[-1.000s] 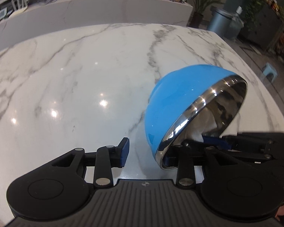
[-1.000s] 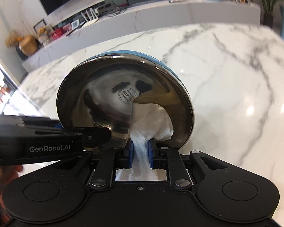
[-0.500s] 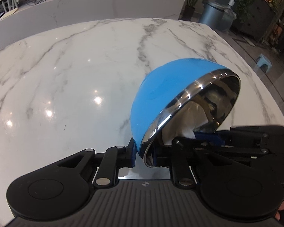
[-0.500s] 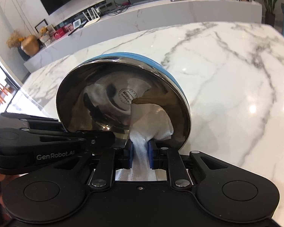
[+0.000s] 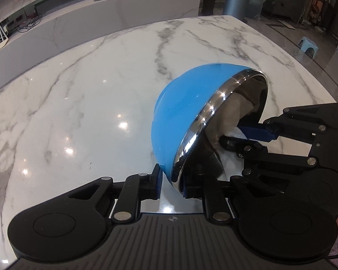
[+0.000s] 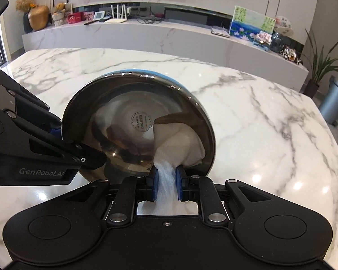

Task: Clean bowl
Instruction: 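Hold the tilted bowl rim with the left gripper while the right wipes the inner wall, then hold the bowl with the left gripper while the right wipes the bowl bottom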

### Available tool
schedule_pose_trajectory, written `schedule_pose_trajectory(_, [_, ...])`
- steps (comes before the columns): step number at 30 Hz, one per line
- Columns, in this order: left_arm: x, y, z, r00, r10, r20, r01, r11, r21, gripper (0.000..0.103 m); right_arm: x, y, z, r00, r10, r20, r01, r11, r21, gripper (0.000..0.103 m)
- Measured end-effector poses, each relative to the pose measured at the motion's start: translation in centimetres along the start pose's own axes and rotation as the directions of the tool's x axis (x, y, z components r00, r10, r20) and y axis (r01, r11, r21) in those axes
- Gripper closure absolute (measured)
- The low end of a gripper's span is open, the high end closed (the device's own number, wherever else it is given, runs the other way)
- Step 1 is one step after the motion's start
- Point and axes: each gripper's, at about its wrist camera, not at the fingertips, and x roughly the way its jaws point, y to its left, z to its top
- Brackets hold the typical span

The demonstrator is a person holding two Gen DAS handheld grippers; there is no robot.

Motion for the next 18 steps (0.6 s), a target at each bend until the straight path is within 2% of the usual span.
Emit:
schedule_pose_trajectory(5, [0.3,0.7,0.0,0.999,-0.039,0.017,0.04,0.995,-0.091,0.084,0.4,-0.8,0.0,0.998,0.05,-0.03,-0.047,0.996,0.08,0.089])
schedule_pose_trajectory(9, [0.6,0.9,-0.1,0.998,-0.057,0.02,0.059,0.988,-0.142,0.077,0.7,-1.3,0.3,0.996,0.083,-0.042,-0.076,0.987,0.14,0.089])
schedule_pose_trajectory(14, [1.1,1.5,-0.3,0.998,-0.064,0.028,0.069,0.974,-0.215,0.077,0.9,-2.6,0.2,0.981,0.188,-0.049,-0.168,0.948,0.272,0.089])
schedule_pose_trajectory(18, [1.6,1.7,-0.1,0.997,-0.071,0.043,0.08,0.966,-0.246,0.077,1.0,-3.3,0.2,0.975,0.216,-0.047,-0.189,0.927,0.325,0.089])
